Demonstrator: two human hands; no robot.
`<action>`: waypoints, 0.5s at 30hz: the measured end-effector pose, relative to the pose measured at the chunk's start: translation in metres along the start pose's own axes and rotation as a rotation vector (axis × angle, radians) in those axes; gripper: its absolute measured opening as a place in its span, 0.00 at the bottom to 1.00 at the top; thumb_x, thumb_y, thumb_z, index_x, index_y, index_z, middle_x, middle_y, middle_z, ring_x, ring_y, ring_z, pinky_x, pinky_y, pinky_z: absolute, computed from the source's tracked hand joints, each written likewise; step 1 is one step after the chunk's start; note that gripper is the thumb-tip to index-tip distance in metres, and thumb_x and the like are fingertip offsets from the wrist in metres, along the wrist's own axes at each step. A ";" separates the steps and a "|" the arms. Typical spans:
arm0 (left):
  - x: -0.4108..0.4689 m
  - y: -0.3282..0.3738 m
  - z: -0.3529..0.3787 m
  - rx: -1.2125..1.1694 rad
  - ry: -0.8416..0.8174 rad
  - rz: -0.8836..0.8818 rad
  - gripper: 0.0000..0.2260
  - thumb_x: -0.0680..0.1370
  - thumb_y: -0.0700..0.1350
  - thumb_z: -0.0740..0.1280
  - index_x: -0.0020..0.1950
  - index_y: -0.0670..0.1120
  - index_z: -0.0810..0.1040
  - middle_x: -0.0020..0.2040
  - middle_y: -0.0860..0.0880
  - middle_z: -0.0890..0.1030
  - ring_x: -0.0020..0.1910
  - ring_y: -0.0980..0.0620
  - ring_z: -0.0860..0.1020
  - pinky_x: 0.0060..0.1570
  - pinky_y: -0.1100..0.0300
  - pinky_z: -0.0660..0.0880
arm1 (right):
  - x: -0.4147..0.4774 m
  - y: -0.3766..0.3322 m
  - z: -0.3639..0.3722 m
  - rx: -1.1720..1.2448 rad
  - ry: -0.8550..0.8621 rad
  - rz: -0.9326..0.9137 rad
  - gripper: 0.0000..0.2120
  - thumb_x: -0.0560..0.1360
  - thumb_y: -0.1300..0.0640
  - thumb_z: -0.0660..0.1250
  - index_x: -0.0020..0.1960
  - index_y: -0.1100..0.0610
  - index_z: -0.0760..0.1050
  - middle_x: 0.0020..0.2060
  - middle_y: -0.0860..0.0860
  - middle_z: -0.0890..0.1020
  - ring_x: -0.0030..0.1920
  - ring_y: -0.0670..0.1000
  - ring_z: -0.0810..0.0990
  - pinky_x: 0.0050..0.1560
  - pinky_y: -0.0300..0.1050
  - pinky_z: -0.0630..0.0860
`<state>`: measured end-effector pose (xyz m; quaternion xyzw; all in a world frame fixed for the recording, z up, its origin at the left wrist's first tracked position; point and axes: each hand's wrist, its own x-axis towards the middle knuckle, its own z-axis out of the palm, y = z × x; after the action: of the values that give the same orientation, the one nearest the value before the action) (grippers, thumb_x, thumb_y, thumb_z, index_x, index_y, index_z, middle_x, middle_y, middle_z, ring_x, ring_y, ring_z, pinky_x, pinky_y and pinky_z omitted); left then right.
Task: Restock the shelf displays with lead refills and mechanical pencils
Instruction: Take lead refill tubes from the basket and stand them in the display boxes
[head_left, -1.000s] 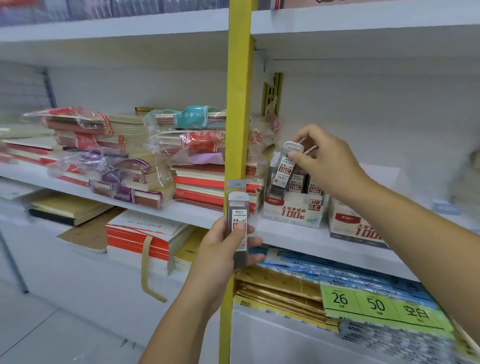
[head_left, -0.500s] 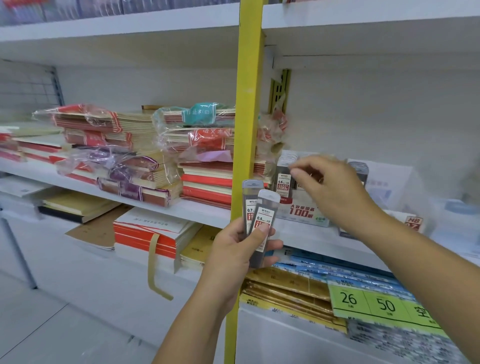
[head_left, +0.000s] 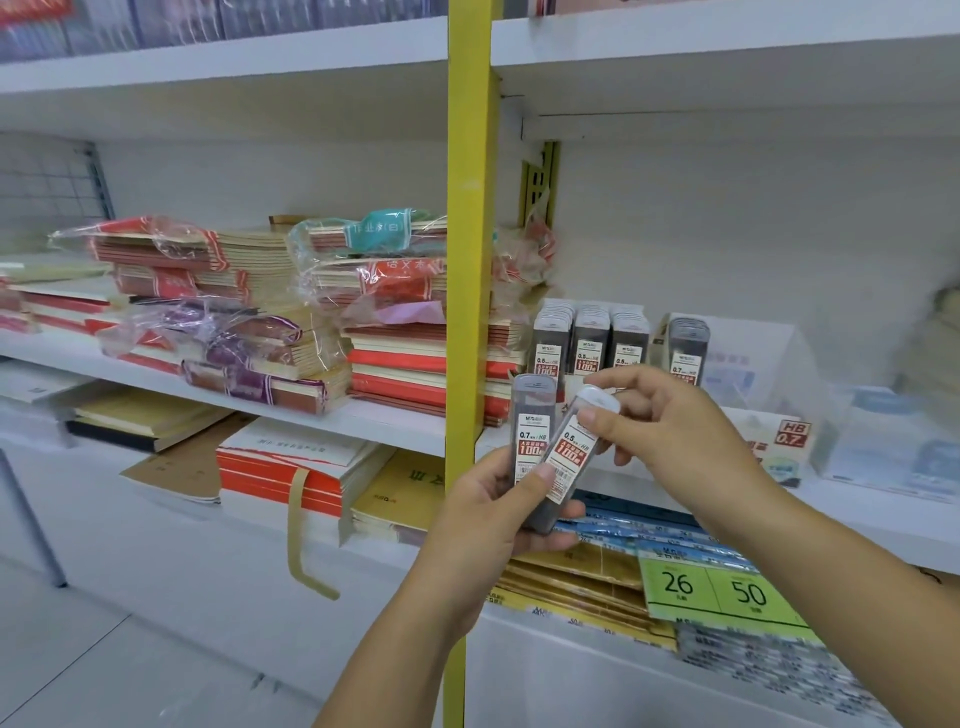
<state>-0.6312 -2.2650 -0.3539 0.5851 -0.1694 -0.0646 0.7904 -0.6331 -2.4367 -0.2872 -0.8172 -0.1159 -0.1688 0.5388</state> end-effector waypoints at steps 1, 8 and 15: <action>0.000 -0.001 0.000 0.001 0.018 0.001 0.16 0.74 0.53 0.69 0.61 0.54 0.81 0.53 0.52 0.86 0.50 0.49 0.86 0.40 0.60 0.82 | 0.001 -0.001 -0.001 0.011 0.014 -0.006 0.07 0.75 0.55 0.70 0.52 0.48 0.77 0.40 0.45 0.86 0.35 0.43 0.82 0.35 0.39 0.74; 0.004 -0.004 -0.014 0.025 0.190 0.036 0.09 0.84 0.48 0.60 0.60 0.54 0.78 0.42 0.53 0.86 0.45 0.51 0.86 0.37 0.61 0.82 | 0.047 -0.041 -0.019 -0.126 0.327 -0.376 0.09 0.76 0.56 0.69 0.49 0.43 0.72 0.43 0.45 0.83 0.43 0.39 0.82 0.38 0.32 0.78; 0.005 0.002 -0.024 0.040 0.233 0.082 0.09 0.84 0.48 0.59 0.56 0.60 0.77 0.43 0.53 0.86 0.45 0.53 0.86 0.37 0.61 0.82 | 0.088 -0.024 0.000 -0.495 0.112 -0.334 0.09 0.75 0.53 0.71 0.49 0.42 0.73 0.42 0.38 0.79 0.42 0.37 0.77 0.40 0.35 0.72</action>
<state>-0.6183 -2.2439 -0.3577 0.5969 -0.1016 0.0396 0.7949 -0.5609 -2.4264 -0.2317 -0.8827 -0.1742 -0.3228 0.2937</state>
